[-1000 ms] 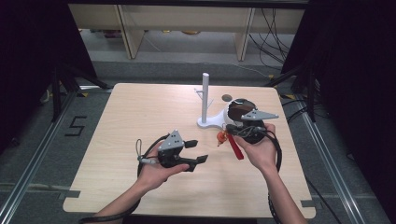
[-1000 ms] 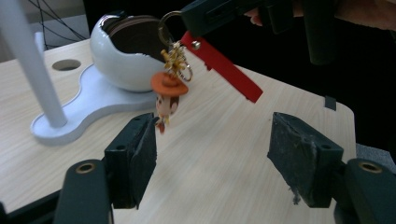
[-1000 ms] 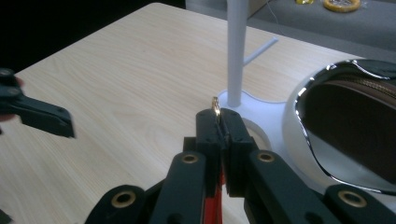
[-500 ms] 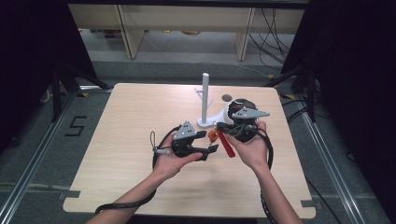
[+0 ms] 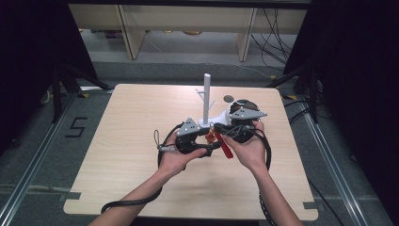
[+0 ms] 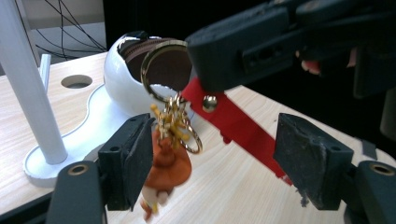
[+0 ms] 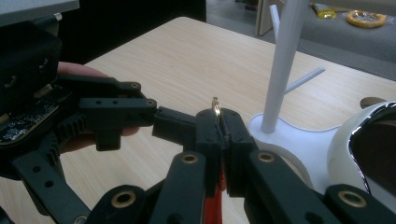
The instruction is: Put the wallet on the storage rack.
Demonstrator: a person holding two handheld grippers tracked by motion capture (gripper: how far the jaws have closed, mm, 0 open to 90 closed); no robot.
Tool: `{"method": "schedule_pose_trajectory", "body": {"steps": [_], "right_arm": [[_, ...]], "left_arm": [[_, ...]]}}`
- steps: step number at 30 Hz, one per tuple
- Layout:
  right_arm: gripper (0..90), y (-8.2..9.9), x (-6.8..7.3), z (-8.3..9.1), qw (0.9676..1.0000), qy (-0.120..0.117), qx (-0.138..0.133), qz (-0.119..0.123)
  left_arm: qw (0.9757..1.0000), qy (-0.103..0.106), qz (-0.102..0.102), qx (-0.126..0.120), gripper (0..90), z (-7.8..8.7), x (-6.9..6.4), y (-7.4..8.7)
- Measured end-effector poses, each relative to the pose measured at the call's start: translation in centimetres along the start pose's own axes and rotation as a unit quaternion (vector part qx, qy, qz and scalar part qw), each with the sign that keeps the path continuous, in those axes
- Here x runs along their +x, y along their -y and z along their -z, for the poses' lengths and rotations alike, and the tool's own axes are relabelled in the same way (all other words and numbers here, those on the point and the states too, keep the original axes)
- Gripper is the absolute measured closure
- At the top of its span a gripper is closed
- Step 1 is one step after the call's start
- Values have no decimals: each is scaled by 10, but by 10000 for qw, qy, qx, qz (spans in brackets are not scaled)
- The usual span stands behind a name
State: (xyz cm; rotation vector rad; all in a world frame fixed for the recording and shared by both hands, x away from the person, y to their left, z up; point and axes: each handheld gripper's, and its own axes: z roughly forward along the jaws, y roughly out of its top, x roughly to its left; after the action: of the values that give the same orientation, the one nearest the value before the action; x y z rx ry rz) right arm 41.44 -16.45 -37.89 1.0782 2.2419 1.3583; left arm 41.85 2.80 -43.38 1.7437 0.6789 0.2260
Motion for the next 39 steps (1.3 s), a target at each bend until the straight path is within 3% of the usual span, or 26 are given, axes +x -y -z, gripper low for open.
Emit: {"method": "schedule_pose_trajectory", "body": {"steps": [1,6,10,12,13,16,19,21,23,26,27,30,32,35,39], "right_arm": [[879,0,-1,0,10000,3,-15,88],[879,-1,3,-1,10000,43,-3,28],[879,-2,6,-2,10000,-69,-31,-1],[879,-3,5,-2,9998,14,-64,161],[879,-3,7,-2,10000,20,-64,64],[879,-4,7,-3,9999,-87,-36,68],[879,-4,6,-2,9998,-68,6,199],[878,-3,9,-3,9998,-185,37,-11],[877,-3,6,-5,9995,-271,26,132],[873,-3,6,-5,9995,-298,24,61],[872,-3,7,-6,9993,-365,45,-65],[843,-3,6,-8,9991,-419,-6,-73],[808,-3,5,-7,9993,-360,32,-76],[741,-5,2,-3,9992,-334,-179,-78],[736,-6,0,3,9991,-264,-310,-106]], "left_arm": [[10000,13,30,6,274,0,0,-1],[9999,36,144,-5,274,-3,2,-1],[9998,3,209,-4,291,-5,4,-1],[9998,-3,186,-10,332,-6,4,-1],[9999,12,153,-10,367,-5,5,-2],[9998,-1,172,31,462,-4,6,-3],[9998,-61,184,104,546,0,8,-4],[9996,-117,221,158,591,2,9,-4],[9995,-183,146,192,620,4,10,-5],[9992,-264,134,269,656,7,9,-7],[9990,-313,86,314,661,8,9,-7],[9986,-375,44,376,680,10,9,-8],[9983,-416,48,408,690,11,9,-8],[9985,-394,78,383,772,13,12,-9],[9976,-536,18,437,775,16,13,-10]]}}
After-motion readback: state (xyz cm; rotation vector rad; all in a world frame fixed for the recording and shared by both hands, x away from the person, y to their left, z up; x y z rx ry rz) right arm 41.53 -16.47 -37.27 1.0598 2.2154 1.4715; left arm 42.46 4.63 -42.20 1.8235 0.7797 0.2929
